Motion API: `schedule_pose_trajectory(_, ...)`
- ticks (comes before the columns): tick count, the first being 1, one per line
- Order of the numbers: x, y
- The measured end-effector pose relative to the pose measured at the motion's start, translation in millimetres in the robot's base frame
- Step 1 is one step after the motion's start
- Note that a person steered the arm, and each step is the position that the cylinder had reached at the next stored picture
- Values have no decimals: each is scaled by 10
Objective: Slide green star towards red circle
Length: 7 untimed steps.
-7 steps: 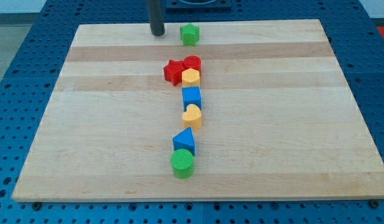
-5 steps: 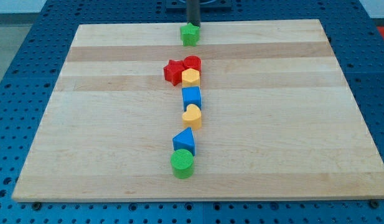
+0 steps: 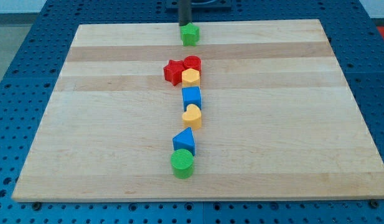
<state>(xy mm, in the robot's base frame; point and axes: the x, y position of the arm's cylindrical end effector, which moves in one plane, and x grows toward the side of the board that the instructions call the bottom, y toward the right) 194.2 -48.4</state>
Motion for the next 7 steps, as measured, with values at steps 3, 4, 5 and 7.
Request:
schedule_pose_trajectory(3, 342, 196)
schedule_pose_trajectory(4, 345, 435)
schedule_pose_trajectory(5, 355, 627)
schedule_pose_trajectory(7, 655, 628)
